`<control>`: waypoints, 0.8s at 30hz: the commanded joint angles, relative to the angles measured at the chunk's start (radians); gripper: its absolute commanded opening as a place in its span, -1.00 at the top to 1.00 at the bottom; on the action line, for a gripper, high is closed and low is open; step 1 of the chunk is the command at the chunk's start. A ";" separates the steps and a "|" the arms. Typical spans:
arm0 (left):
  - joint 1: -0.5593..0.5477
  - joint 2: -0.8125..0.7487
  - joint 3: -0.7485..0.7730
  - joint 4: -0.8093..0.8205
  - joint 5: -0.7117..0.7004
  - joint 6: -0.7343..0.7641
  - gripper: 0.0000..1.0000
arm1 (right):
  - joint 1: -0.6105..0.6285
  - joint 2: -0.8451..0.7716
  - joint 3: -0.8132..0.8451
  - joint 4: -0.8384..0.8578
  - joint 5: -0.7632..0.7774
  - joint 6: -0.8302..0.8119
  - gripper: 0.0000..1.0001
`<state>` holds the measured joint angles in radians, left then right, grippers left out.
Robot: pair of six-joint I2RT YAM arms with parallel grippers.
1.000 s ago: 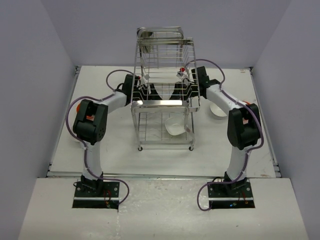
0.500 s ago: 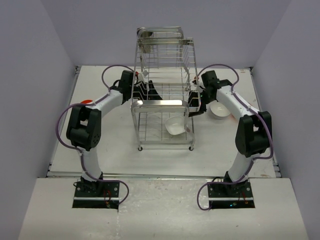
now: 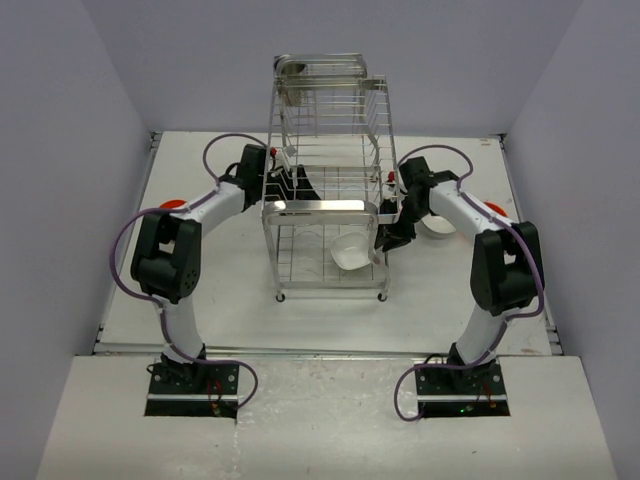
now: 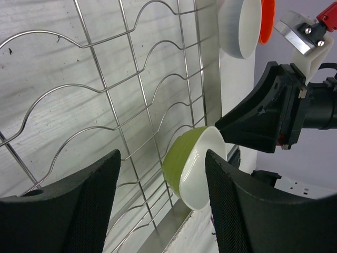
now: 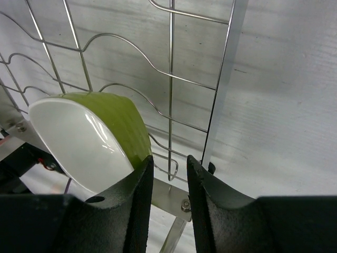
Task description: Unload the bowls from the dish rack
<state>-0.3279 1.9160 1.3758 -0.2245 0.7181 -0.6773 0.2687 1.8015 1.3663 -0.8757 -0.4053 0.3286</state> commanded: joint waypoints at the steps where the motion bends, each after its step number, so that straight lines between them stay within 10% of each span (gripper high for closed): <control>1: -0.005 -0.045 -0.017 0.022 0.035 -0.002 -0.33 | 0.009 -0.086 -0.016 0.041 0.011 -0.008 0.33; 24: -0.003 -0.021 -0.023 0.045 0.047 -0.010 -0.32 | 0.056 -0.034 0.045 0.063 -0.015 0.006 0.26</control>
<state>-0.3279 1.9160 1.3548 -0.2035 0.7292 -0.6880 0.3065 1.7393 1.4155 -0.8417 -0.4099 0.3305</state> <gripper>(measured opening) 0.663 0.368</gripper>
